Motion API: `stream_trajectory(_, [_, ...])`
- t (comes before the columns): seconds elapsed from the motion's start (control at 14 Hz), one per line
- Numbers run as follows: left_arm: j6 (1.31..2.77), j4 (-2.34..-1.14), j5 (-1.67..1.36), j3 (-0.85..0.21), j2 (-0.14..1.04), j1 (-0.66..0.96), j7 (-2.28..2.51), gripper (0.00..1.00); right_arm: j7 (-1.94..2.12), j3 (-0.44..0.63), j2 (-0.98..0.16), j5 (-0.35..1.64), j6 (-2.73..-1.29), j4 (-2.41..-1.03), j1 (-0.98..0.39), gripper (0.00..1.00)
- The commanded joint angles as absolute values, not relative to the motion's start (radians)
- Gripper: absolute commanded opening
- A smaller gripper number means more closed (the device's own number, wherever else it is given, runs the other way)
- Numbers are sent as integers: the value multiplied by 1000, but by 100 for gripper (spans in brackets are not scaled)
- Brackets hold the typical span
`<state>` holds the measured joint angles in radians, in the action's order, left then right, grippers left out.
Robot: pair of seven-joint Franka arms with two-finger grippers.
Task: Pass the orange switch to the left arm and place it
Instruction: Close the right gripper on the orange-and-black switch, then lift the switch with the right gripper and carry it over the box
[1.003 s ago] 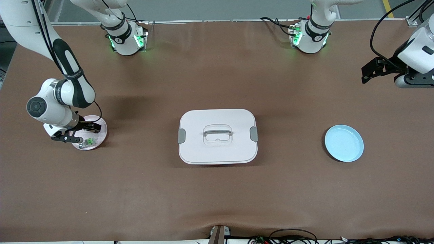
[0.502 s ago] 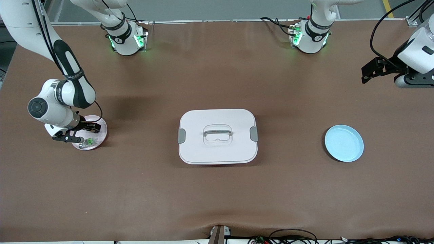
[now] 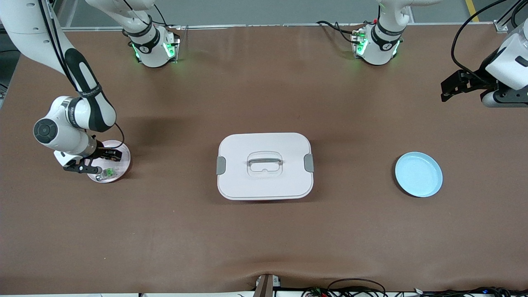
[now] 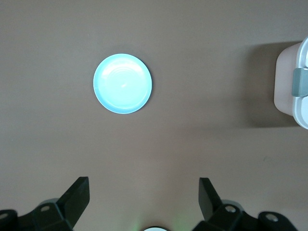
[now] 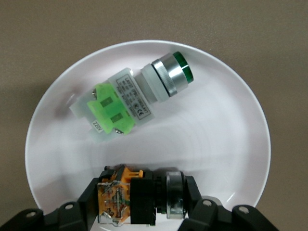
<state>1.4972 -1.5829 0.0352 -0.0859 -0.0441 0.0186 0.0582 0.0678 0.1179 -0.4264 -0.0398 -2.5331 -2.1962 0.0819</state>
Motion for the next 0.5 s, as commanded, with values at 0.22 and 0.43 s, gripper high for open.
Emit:
stream_trajectory(0.22, [1509, -1592, 52, -91, -55, 12, 37, 100, 80, 104, -336, -28, -2343, -2168, 86, 25])
stream_trajectory(0.43, [1508, -1592, 52, -91, -55, 12, 37, 100, 74, 87, -259, -14, -2090, -2084, 86, 23])
